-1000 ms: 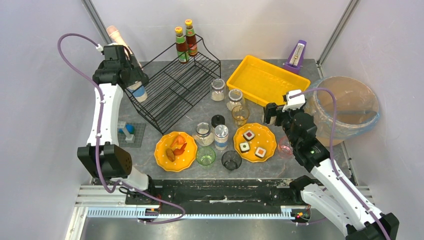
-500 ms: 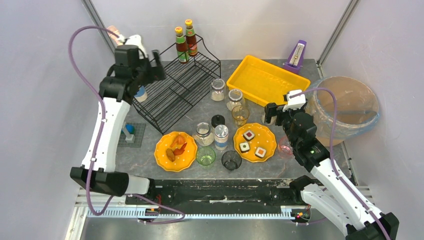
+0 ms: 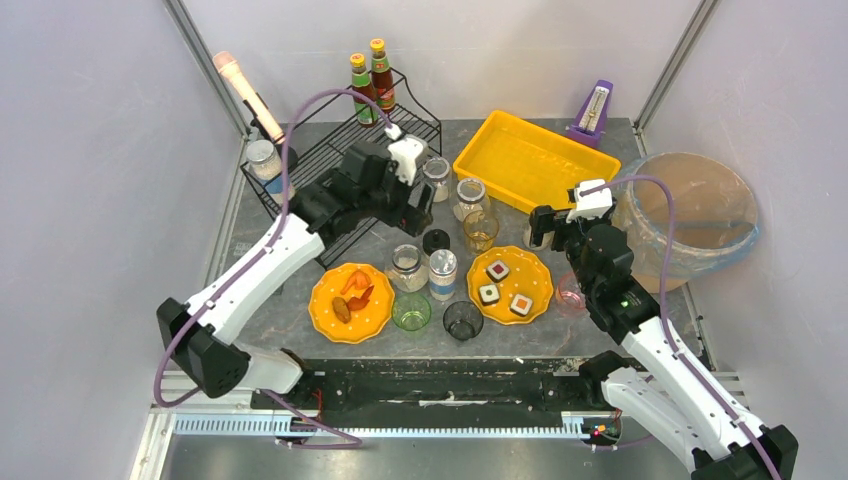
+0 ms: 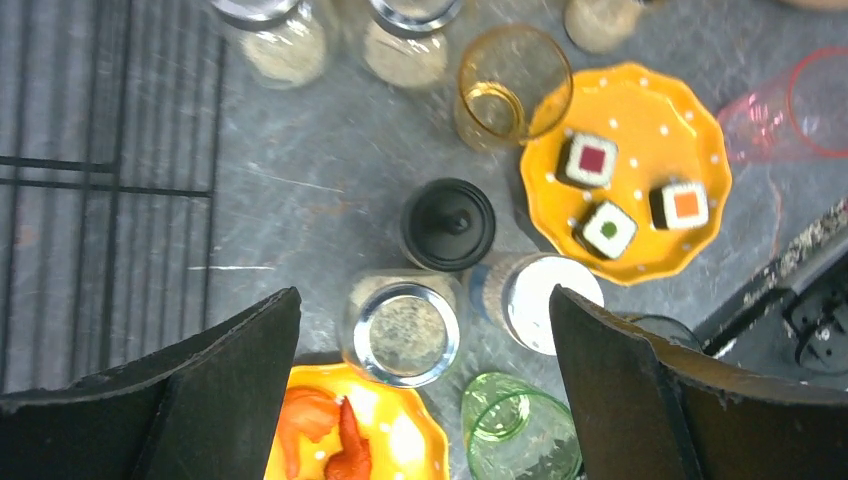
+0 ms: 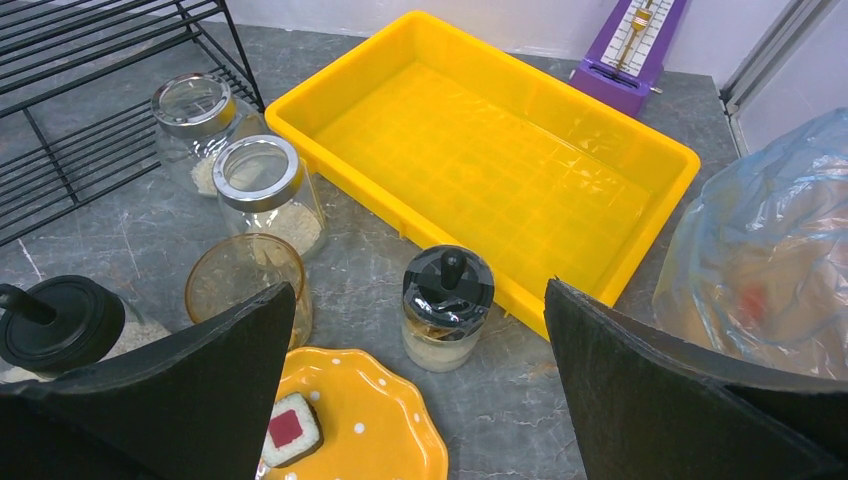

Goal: Clear the kitchen counter

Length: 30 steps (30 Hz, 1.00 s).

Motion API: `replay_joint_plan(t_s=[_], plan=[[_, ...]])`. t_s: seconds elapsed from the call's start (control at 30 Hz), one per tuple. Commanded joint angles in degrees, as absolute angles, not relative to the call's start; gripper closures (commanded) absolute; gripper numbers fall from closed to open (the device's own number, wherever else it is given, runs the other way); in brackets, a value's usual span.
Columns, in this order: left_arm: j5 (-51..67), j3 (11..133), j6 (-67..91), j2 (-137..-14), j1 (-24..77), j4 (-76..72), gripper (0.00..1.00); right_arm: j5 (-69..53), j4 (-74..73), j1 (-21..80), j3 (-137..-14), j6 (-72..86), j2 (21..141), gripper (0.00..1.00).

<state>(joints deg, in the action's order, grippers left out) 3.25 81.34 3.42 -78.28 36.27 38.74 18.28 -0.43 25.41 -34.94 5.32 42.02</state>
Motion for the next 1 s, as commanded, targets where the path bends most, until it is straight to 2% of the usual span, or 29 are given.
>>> replay_joint_plan(t_s=[0.0,0.23,0.47,0.63,0.83,0.97], plan=[[4.3,78.8,0.5,-80.7,41.2,35.7,0.01,19.8,2.0,25.8,-35.0,4.9,41.3,0.02],[0.2,75.2,2.3,-85.7,50.4,34.0,0.01,19.4,1.8,25.8,-35.4,5.1,41.4,0.02],[-4.5,75.4,6.5,-90.1,51.7,35.0,0.01,19.7,1.8,25.8,-35.0,4.9,40.9,0.02],[-5.4,76.2,7.3,-92.0,51.9,36.1,0.06,19.6,1.8,25.8,-34.7,4.9,40.6,0.02],[-4.7,76.4,7.4,-92.6,52.4,37.3,0.16,19.5,1.9,25.8,-34.8,5.0,40.9,0.02],[-3.2,77.5,7.8,-92.1,52.9,38.9,0.36,19.6,1.9,25.8,-34.9,4.9,40.9,0.02]])
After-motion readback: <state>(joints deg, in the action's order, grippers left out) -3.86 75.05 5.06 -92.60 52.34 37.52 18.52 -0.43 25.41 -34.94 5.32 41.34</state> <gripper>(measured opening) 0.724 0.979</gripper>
